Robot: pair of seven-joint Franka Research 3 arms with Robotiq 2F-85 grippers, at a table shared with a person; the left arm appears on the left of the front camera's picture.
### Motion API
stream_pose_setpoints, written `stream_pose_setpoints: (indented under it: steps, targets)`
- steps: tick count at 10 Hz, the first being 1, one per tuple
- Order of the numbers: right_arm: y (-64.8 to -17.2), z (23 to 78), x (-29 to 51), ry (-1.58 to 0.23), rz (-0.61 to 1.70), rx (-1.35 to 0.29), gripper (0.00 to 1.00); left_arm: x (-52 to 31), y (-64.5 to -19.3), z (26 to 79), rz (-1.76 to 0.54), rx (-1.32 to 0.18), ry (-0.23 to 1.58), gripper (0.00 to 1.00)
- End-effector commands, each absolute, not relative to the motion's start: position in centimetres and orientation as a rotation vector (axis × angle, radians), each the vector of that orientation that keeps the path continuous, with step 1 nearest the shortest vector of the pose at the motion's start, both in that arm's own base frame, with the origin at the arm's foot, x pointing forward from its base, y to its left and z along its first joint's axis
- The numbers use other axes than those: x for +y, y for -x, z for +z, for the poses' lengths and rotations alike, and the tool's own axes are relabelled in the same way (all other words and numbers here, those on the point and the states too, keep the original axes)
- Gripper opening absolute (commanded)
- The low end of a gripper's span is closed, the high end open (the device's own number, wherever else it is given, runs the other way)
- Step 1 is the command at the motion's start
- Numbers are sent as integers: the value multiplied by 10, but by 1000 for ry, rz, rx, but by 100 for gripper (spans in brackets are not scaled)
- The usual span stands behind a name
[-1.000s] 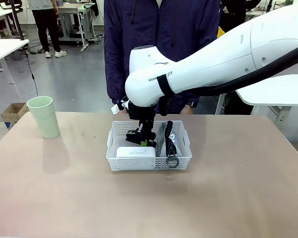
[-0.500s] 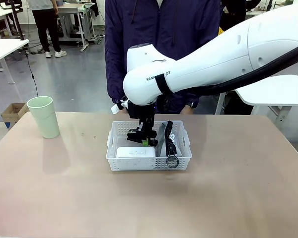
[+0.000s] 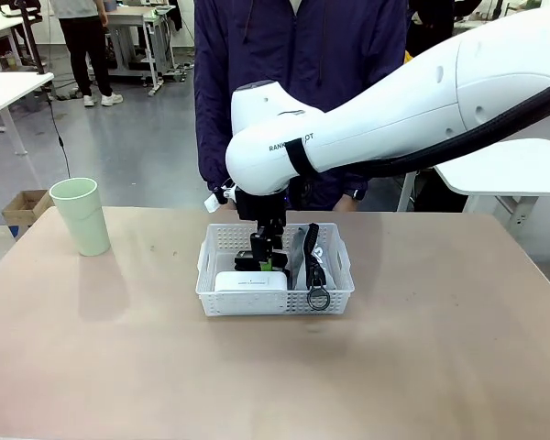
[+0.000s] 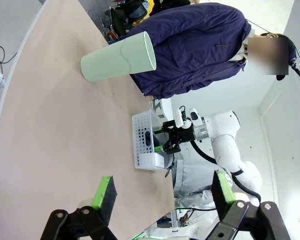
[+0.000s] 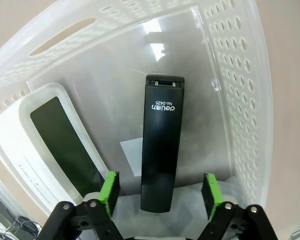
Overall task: Efficiently arrange items inside the basket to fit them all.
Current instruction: Pick up the Stapler and place it inside the Organizing basket.
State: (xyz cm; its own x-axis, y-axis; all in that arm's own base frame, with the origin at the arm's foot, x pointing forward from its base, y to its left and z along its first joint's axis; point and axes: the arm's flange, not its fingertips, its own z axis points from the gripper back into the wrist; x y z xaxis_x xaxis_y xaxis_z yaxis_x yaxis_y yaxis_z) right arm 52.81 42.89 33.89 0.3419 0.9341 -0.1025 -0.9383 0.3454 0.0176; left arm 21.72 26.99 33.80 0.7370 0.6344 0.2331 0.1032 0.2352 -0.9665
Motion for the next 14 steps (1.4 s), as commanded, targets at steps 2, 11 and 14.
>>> stream_pose_setpoints:
  steps: [2,11,14]
  targets:
    - [-531,344,433,102,1215,86,100,262,-216,339,395,-724,1315,100]
    - [-442,505,227,-164,615,-124,100,262,-216,339,395,-724,1315,100]
    - [-395,495,70,-536,279,-158,100,262,-216,339,395,-724,1315,100]
